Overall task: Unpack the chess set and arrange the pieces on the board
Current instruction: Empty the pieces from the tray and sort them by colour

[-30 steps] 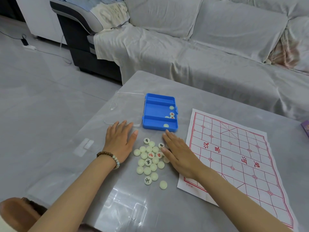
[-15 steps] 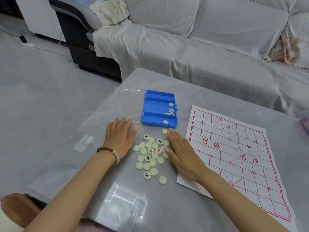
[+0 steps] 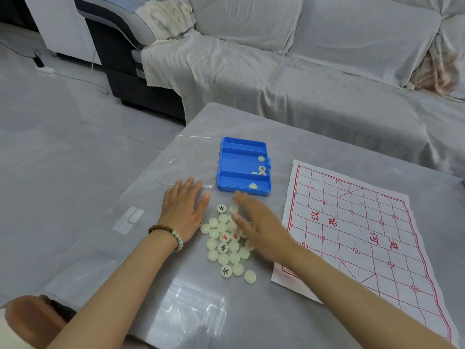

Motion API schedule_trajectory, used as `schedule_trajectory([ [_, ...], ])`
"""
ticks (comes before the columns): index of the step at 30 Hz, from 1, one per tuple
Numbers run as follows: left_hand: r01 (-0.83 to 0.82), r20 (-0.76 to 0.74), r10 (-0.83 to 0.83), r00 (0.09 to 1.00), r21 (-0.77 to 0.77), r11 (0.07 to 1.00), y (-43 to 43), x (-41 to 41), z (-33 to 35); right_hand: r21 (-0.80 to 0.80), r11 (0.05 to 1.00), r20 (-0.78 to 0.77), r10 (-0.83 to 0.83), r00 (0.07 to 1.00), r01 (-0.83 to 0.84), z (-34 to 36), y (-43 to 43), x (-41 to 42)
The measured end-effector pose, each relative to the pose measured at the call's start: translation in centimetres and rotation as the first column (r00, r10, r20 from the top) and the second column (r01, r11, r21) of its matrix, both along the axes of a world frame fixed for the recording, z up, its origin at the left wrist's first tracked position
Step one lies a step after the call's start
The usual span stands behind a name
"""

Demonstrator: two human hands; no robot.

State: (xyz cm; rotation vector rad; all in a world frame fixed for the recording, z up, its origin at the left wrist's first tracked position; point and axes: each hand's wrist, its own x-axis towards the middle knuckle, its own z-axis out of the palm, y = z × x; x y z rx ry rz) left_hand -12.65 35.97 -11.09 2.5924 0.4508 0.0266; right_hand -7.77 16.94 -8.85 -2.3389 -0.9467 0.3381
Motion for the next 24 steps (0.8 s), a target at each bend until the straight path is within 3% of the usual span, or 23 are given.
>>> schedule_trajectory([
  [3, 0.001, 0.02, -0.001, 1.0, 0.01, 1.0, 0.1, 0.0, 0.0, -0.089, 0.983, 0.192, -0.143, 0.971, 0.162, 1.3, 0.0, 4.1],
  [8, 0.004, 0.022, -0.004, 1.0, 0.007, 1.0, 0.3, 0.2, -0.1, -0.327, 0.936, 0.31, -0.026, 0.95, 0.132, 0.1, 0.4, 6.5],
  [13, 0.01, 0.028, -0.01, 1.0, 0.0, 1.0, 0.5, 0.2, -0.1, -0.235, 0.96, 0.315, -0.07, 0.946, 0.149, -0.6, 0.7, 7.1],
  [21, 0.011, 0.024, -0.011, 1.0, 0.011, 1.0, 0.4, 0.2, -0.1, -0.268, 0.954, 0.268, -0.06, 0.962, 0.135, -0.8, 1.4, 7.8],
  [24, 0.008, 0.025, -0.008, 1.0, 0.012, 1.0, 0.4, 0.2, -0.1, -0.202, 0.969, 0.248, -0.09, 0.965, 0.142, -0.9, 1.9, 7.9],
])
